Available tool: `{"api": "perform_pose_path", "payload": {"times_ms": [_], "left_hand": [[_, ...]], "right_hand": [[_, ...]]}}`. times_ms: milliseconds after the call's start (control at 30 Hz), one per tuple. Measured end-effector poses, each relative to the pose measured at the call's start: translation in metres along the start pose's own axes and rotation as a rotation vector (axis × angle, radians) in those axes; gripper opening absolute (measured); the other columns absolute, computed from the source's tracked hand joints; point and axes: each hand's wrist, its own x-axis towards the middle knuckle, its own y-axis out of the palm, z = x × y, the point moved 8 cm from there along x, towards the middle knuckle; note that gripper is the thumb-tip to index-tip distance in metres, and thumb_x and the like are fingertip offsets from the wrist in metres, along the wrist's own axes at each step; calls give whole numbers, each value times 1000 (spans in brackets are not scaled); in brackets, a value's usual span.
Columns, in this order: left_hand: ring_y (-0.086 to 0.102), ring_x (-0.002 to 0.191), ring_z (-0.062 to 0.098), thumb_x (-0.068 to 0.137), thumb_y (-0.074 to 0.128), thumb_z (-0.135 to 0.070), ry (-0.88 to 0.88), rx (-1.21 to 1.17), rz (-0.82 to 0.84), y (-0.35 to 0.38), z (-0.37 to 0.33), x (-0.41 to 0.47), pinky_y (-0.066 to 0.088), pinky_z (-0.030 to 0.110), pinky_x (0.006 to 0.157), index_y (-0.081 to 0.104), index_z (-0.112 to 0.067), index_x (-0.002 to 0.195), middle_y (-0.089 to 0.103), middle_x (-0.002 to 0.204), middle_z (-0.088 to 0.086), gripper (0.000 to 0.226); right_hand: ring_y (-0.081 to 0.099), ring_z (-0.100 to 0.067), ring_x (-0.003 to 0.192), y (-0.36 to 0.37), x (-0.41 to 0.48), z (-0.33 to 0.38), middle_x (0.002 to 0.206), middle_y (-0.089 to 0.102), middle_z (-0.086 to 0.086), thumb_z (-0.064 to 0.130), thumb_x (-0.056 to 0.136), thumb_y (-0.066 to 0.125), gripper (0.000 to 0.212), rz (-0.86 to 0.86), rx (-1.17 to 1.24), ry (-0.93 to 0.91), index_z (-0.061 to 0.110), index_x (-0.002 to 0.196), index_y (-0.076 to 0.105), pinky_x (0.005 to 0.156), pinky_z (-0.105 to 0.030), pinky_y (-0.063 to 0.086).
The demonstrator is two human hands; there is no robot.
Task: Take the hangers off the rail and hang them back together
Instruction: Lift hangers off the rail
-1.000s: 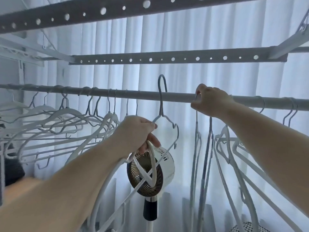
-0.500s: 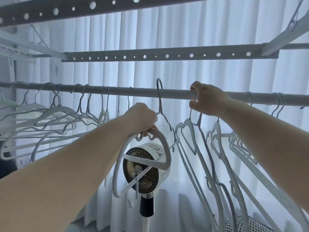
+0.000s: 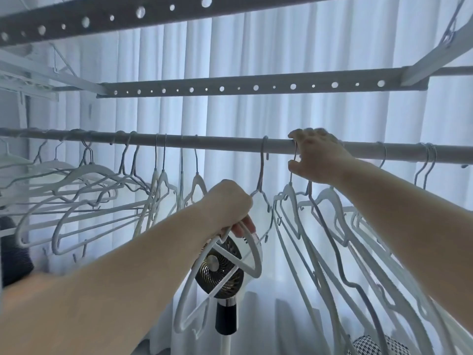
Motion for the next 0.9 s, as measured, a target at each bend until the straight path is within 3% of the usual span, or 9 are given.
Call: {"api": "perform_pose_path", "payload": {"times_ms": [100,167,267,400,500,567,700,800,900], "left_hand": [[46,22,8,96,37,-19,44,-97,15,6,2,-9,32,11,30,51,-12,82,61,38,-1,21],[49,26,9,96,36,-31,49,-178,14,5,5,-12,37,11,31,52,-14,84,63,46,0,26],[54,32,11,95,34,-41,44,-233,11,8,15,-19,45,18,39,57,-13,82,62,46,-1,40],[53,43,15,94,39,-37,81,-114,-115,1,32,-26,46,24,50,58,-18,68,58,38,-5,37],[57,67,17,90,45,-40,117,255,-299,-13,40,-38,46,28,68,54,-24,75,57,65,-6,24],[53,84,18,84,52,-44,82,351,-428,-22,45,-51,40,28,73,49,-28,87,50,82,-7,17],[41,124,15,79,59,-43,21,318,-446,-18,67,-56,39,31,94,27,-26,130,33,134,-7,63],[45,125,20,87,53,-30,9,294,-463,-19,80,-58,42,35,97,11,-23,142,21,149,-5,70],[51,119,26,92,44,-20,-30,232,-486,-23,98,-62,41,34,95,9,-20,144,34,147,-2,63]], "right_hand": [[8,-26,144,-8,-10,17,154,20,-4,23,86,51,59,-162,-18,-110,21,141,30,117,-43,12],[10,-23,145,-16,-23,42,154,25,-2,16,87,50,54,-254,-30,-302,21,139,38,117,-37,5],[12,-17,144,-7,-38,69,151,31,4,13,89,46,49,-156,-51,-506,27,136,45,116,-32,0],[18,-10,143,15,-41,83,143,46,13,13,91,44,40,45,-68,-562,33,124,56,118,-34,-5],[24,-9,140,27,-41,85,138,52,9,13,91,43,37,128,-96,-541,30,120,59,118,-33,-4],[26,-10,139,29,-41,82,138,51,7,15,92,44,36,138,-99,-513,28,122,58,119,-33,-1],[18,-14,143,24,-39,74,151,33,3,20,93,44,42,95,-90,-451,25,134,46,118,-30,3],[10,-16,145,14,-40,74,156,19,2,22,93,44,48,24,-77,-433,23,141,36,118,-29,1],[10,-19,145,5,-34,73,155,19,0,22,93,44,49,-47,-82,-402,20,141,35,118,-33,-1]]}}
